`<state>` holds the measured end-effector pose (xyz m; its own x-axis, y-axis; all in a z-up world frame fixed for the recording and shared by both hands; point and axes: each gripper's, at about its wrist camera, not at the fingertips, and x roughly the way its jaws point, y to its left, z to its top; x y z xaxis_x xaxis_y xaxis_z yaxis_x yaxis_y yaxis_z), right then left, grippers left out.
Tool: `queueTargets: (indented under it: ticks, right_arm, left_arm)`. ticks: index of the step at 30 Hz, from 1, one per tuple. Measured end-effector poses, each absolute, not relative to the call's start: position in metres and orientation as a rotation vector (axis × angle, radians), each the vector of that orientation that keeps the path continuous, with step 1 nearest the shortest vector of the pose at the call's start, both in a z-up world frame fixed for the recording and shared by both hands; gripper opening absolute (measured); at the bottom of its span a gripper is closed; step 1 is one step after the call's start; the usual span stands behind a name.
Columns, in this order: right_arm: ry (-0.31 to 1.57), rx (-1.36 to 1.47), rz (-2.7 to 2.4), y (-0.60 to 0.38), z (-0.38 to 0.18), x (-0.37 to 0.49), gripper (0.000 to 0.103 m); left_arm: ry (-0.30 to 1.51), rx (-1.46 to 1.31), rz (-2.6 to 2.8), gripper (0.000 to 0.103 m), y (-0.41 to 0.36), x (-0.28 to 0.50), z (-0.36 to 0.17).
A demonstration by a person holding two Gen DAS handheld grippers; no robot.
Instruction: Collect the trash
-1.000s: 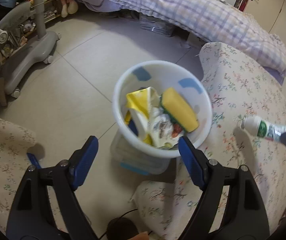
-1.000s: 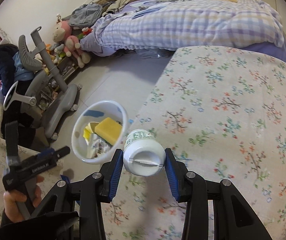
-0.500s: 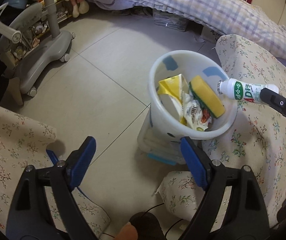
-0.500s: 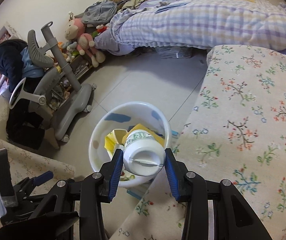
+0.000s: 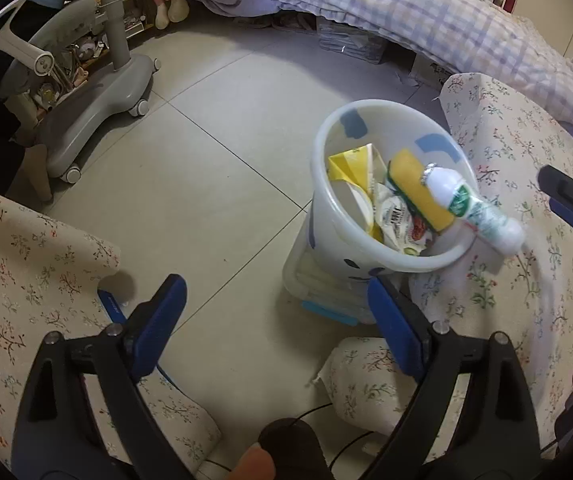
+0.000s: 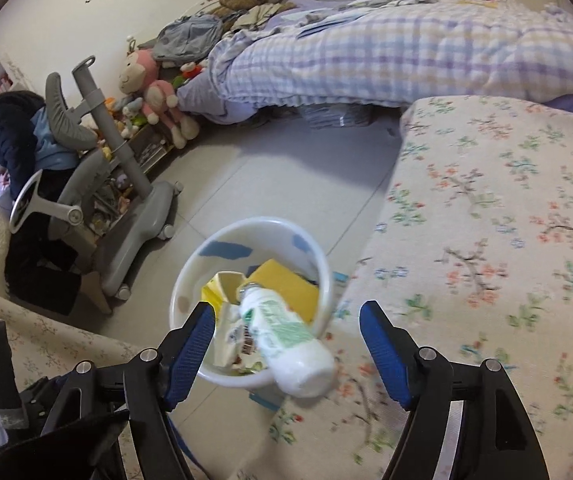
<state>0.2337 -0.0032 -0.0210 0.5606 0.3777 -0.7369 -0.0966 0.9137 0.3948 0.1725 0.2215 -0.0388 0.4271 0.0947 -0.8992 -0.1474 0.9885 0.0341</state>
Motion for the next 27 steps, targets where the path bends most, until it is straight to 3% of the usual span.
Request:
queueTargets:
  ticks: [13, 27]
  right_arm:
    - [0.92, 0.188, 0.099, -0.108, 0.038, 0.123, 0.081]
    - [0.908, 0.122, 0.022, -0.153, 0.032, 0.025, 0.085]
  left_arm:
    - [1.067, -0.083, 0.042, 0.097, 0.157, 0.123, -0.007]
    - [1.018, -0.028, 0.037, 0.097, 0.096, 0.059, -0.009]
